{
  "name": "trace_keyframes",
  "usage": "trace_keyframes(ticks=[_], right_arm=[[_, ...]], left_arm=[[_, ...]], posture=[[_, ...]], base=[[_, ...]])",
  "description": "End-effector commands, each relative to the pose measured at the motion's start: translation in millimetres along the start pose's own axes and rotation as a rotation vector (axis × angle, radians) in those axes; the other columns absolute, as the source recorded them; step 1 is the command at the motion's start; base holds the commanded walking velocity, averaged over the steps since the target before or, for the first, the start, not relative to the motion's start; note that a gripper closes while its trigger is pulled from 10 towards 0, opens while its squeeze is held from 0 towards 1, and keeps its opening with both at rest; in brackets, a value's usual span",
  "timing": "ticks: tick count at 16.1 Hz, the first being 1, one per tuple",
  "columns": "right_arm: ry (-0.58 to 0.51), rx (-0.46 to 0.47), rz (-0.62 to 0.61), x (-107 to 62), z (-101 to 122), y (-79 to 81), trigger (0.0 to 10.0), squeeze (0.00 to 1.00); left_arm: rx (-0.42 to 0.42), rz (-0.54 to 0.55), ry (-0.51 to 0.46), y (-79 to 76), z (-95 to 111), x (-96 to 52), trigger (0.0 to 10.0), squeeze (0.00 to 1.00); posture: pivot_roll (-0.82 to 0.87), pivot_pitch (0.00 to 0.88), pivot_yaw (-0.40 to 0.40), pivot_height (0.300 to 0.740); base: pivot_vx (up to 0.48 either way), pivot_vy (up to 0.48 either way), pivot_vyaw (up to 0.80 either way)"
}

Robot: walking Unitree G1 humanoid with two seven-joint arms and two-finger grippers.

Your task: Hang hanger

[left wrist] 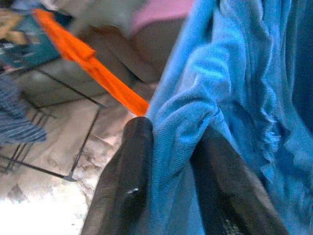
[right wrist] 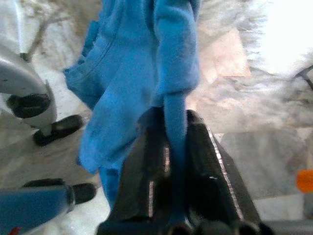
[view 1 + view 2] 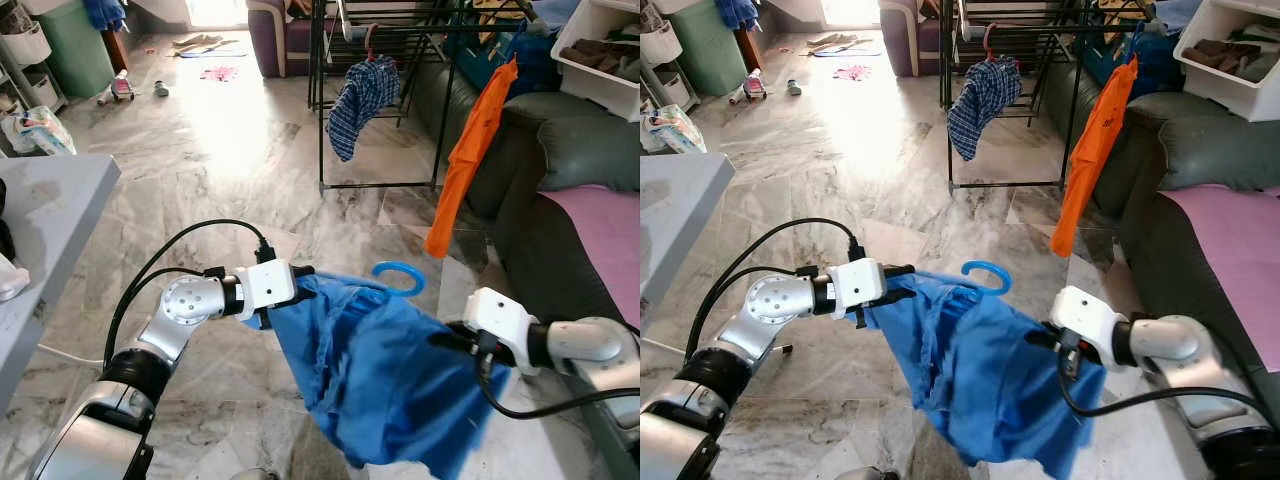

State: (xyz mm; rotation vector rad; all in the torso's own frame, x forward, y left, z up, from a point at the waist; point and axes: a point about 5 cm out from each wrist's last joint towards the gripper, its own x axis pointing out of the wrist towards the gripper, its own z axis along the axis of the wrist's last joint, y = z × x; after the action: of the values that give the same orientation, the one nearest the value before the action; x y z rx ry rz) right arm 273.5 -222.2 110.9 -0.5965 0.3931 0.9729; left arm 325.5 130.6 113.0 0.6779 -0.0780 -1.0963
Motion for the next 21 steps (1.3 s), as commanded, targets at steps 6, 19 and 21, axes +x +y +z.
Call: trace_keyframes(ticks=[6,19,21], right_arm=[[-0.065,0.261,-0.373,5.9,-7.5,4.4,0.0,0.00],[-0.040,0.731,-0.786,28.7,-9.9,45.6,10.0,0.00],[-0.024,0.745,-0.767,31.2,-14.3,49.5,10.0,0.00]], left_arm=[[-0.409,0.358,-0.088,-22.4,-13.3,-26.7,10.0,1.00],[-0.717,0.802,-0.020,-31.6,-15.8,-27.5,10.0,0.00],[-0.734,0.824,-0.008,-31.3,-17.5,-27.9,10.0,0.00]], posture=[[-0.07,0.031,-0.028,0.740],[-0.10,0.030,0.007,0.740],[-0.10,0.025,0.007,0.740]], base=[[0.000,0.000,0.00],[0.061,0.000,0.00],[0.304,0.000,0.00]])
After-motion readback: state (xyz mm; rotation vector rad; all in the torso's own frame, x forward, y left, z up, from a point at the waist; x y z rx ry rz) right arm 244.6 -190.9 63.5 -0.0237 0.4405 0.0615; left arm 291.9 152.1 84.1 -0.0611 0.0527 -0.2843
